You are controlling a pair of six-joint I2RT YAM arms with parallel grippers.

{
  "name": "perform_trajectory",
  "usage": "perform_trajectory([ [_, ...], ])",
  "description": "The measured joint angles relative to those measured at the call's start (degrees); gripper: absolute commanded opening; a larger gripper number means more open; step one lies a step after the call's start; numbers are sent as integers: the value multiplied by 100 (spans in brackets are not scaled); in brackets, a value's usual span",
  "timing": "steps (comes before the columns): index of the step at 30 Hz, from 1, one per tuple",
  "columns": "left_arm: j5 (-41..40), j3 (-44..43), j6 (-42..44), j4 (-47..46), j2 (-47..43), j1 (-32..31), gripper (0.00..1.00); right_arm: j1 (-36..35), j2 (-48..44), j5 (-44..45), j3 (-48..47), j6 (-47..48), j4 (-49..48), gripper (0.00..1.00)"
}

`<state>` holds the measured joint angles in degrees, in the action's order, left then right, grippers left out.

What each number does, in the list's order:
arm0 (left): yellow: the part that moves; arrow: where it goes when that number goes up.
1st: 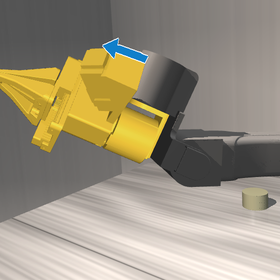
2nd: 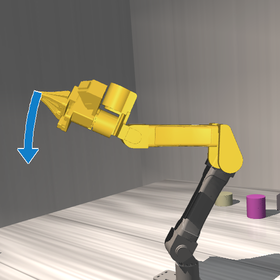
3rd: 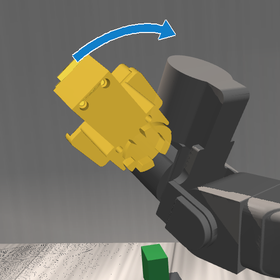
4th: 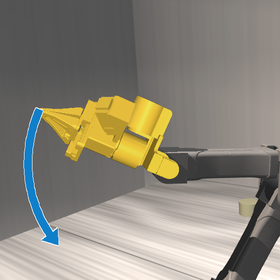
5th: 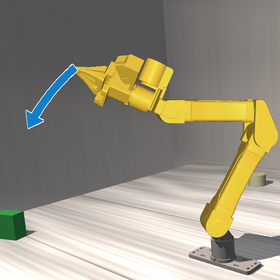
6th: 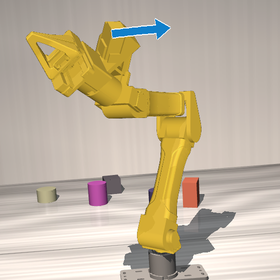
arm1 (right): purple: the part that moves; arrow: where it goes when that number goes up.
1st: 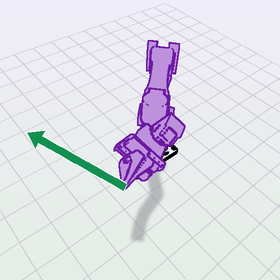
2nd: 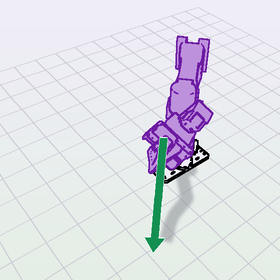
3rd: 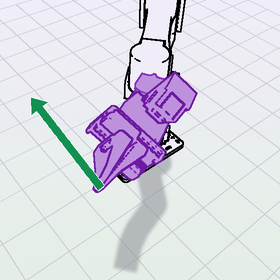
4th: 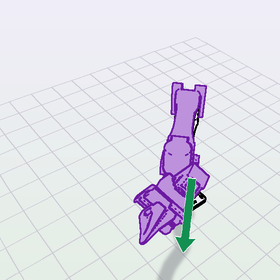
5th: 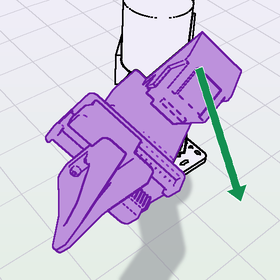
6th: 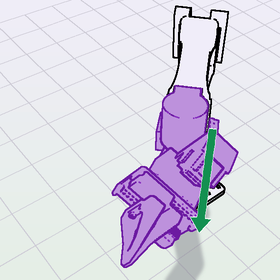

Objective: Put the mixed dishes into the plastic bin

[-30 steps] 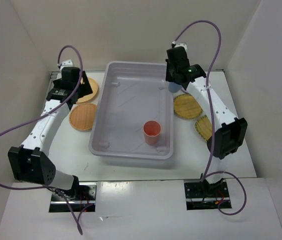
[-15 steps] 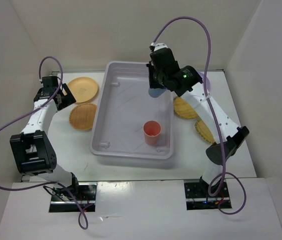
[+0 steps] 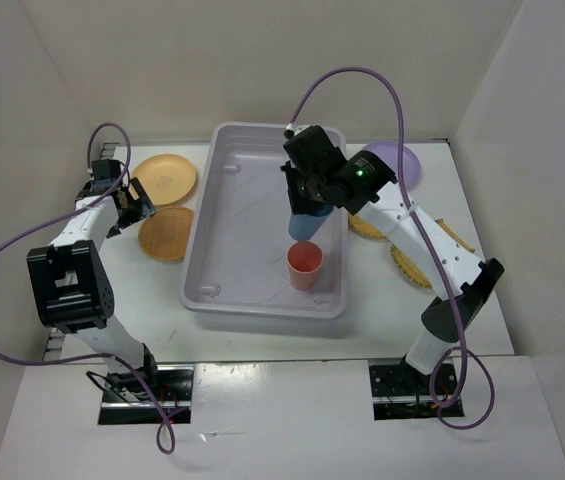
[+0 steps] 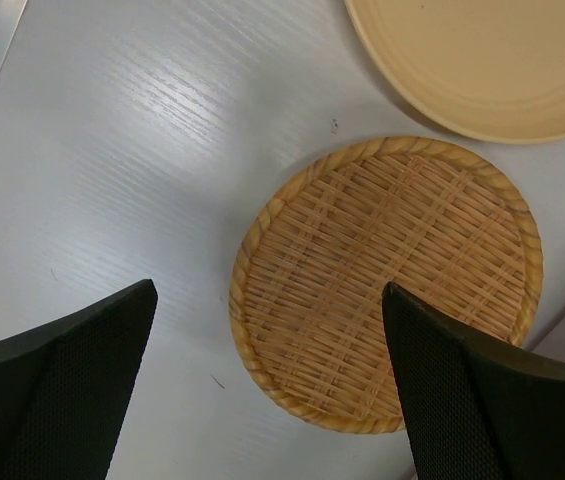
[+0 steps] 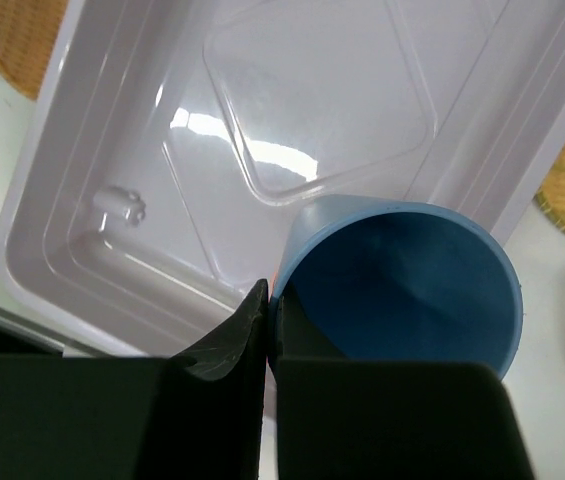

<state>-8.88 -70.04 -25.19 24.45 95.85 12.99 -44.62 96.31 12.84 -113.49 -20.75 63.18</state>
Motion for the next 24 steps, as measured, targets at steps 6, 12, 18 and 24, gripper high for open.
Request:
perform_trajectory([
  [6, 7, -2, 105, -57, 168, 0, 100, -140, -138, -133, 254, -192, 199, 0],
  [12, 15, -2, 116, -72, 420, 0, 100, -372, -256, -175, 514, -367, 227, 0],
  [18, 50, -4, 129, -98, 446, 0, 100, -470, -273, -168, 833, -455, 247, 0],
  [24, 138, -11, 146, -177, 448, 0, 100, -525, -275, -55, 903, -511, 251, 0],
])
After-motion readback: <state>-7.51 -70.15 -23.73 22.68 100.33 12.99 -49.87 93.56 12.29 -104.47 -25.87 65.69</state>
